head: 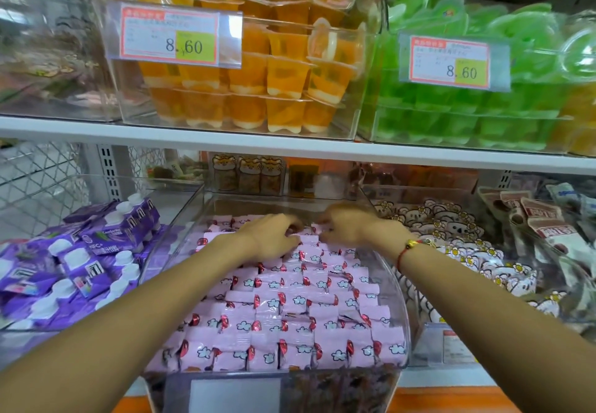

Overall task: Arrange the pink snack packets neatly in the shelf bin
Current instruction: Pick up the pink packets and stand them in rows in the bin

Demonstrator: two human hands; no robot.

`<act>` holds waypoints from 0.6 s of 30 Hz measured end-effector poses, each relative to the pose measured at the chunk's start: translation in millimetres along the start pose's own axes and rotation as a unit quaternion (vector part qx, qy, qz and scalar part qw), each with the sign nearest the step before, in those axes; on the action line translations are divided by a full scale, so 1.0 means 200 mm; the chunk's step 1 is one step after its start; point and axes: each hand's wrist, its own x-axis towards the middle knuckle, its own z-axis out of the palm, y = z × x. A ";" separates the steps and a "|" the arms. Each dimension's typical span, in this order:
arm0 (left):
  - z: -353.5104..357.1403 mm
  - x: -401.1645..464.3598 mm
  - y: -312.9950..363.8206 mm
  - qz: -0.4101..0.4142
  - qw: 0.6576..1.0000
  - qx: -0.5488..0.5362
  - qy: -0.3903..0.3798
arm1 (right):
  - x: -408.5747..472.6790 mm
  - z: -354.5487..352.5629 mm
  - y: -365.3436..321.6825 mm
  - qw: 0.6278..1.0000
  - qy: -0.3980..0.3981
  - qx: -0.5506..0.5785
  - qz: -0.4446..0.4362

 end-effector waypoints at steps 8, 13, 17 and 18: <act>0.05 0.08 0.03 0.040 0.999 -0.005 0.007 | -0.33 0.04 0.07 0.976 0.203 0.080 0.018; 0.07 0.11 0.02 0.058 0.993 0.103 -0.018 | -0.50 0.09 0.11 0.942 0.246 0.224 0.045; 0.04 0.12 0.03 0.048 0.991 0.102 -0.073 | -0.56 0.13 0.10 0.936 0.271 0.219 0.041; 0.02 0.13 0.03 0.042 0.991 0.093 -0.090 | -0.56 0.14 0.10 0.934 0.276 0.222 0.042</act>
